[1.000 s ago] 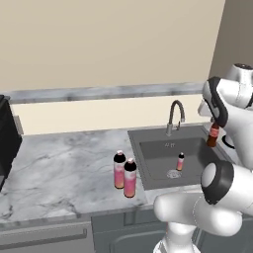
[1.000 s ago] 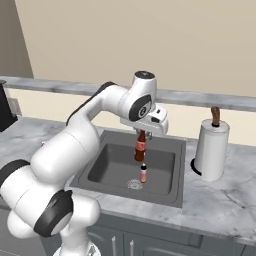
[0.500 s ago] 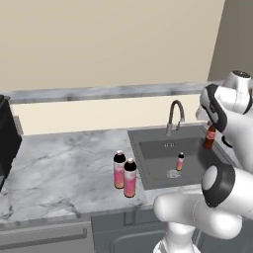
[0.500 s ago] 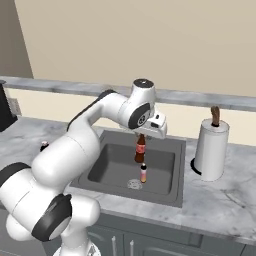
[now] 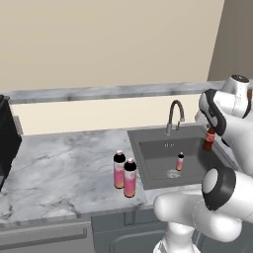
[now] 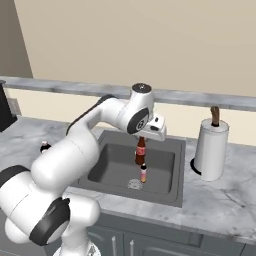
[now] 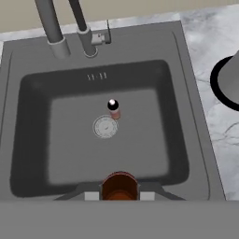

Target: Place the large bottle from the dining counter next to the other large bottle outside the sink, and place the small bottle from the dining counter next to the other small bottle inside the sink.

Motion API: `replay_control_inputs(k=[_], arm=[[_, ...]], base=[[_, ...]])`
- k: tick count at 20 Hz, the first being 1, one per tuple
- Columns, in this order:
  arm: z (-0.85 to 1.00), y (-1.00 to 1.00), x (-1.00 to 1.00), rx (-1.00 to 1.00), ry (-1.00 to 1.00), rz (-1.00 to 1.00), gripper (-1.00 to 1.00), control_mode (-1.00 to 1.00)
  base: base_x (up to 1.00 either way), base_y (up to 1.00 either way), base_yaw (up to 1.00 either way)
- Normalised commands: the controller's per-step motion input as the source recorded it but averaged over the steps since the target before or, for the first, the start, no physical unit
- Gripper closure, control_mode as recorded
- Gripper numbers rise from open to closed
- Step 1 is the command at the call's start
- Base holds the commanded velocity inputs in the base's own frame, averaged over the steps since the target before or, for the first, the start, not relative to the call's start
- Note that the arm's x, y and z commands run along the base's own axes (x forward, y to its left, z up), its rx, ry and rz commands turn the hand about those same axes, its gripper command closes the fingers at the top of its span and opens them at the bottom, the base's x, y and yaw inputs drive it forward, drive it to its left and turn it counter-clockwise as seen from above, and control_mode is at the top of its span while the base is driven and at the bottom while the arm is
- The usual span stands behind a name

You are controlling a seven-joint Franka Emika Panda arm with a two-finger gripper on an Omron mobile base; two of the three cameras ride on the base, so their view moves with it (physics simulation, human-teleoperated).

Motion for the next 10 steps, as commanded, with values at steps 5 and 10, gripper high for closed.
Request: replay_control_inputs(k=[5,10], arm=[[-0.16,0.0,0.0,-0.03,-0.01,0.05,1.0,-1.0],[-0.21,0.0,0.02,-0.02,-0.04,0.06,1.0,-1.0]], base=[[0.0,0.0,0.0],[0.0,0.0,0.0]])
